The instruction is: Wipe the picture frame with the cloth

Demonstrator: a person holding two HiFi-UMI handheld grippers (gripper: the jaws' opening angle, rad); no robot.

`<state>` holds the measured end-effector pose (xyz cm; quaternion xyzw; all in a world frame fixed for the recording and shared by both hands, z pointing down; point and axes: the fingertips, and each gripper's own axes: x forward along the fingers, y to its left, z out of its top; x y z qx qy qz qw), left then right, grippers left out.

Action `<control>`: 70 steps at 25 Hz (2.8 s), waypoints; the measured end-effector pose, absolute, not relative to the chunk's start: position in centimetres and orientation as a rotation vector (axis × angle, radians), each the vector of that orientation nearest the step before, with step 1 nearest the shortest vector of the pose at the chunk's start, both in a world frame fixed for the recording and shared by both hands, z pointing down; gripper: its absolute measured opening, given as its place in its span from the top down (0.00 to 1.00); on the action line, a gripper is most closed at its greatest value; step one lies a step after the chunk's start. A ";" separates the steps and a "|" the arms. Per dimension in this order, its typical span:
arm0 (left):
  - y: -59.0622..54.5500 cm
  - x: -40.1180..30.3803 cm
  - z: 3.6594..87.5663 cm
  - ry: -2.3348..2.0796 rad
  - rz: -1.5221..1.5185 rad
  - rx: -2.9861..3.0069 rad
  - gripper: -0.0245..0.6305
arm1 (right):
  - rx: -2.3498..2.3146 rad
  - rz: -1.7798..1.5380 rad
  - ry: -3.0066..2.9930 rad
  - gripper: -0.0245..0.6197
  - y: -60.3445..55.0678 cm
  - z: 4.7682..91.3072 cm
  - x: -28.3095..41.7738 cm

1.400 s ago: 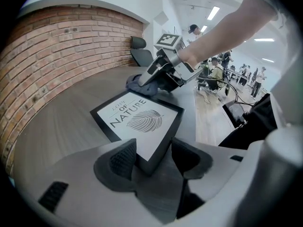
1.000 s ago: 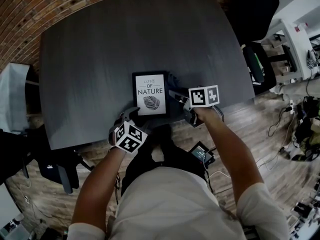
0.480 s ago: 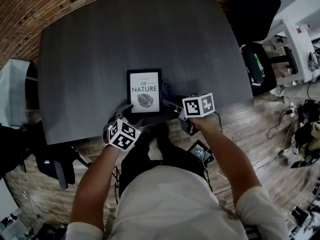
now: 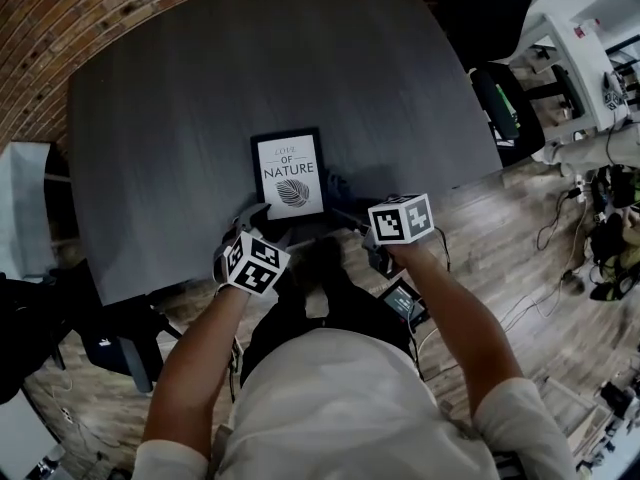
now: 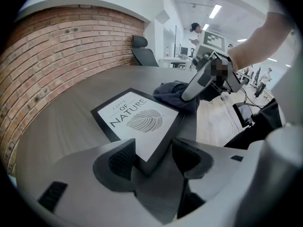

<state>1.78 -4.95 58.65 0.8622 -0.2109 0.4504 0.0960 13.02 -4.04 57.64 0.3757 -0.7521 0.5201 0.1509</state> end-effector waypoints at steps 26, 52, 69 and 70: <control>-8.3 -0.3 55.0 -0.486 1.027 2.627 0.90 | 0.851 1.018 -2.116 0.78 5.8 54.3 4.5; -6.5 2.1 58.5 -0.154 1.202 2.724 0.95 | 1.028 1.060 -1.974 0.78 0.9 57.5 3.9; -5.6 1.8 58.8 -0.098 1.234 2.735 0.95 | 1.291 1.030 -1.806 0.78 1.7 57.3 11.7; -5.5 1.7 58.8 -0.091 1.237 2.733 0.95 | 1.303 1.025 -1.794 0.78 1.8 57.2 12.2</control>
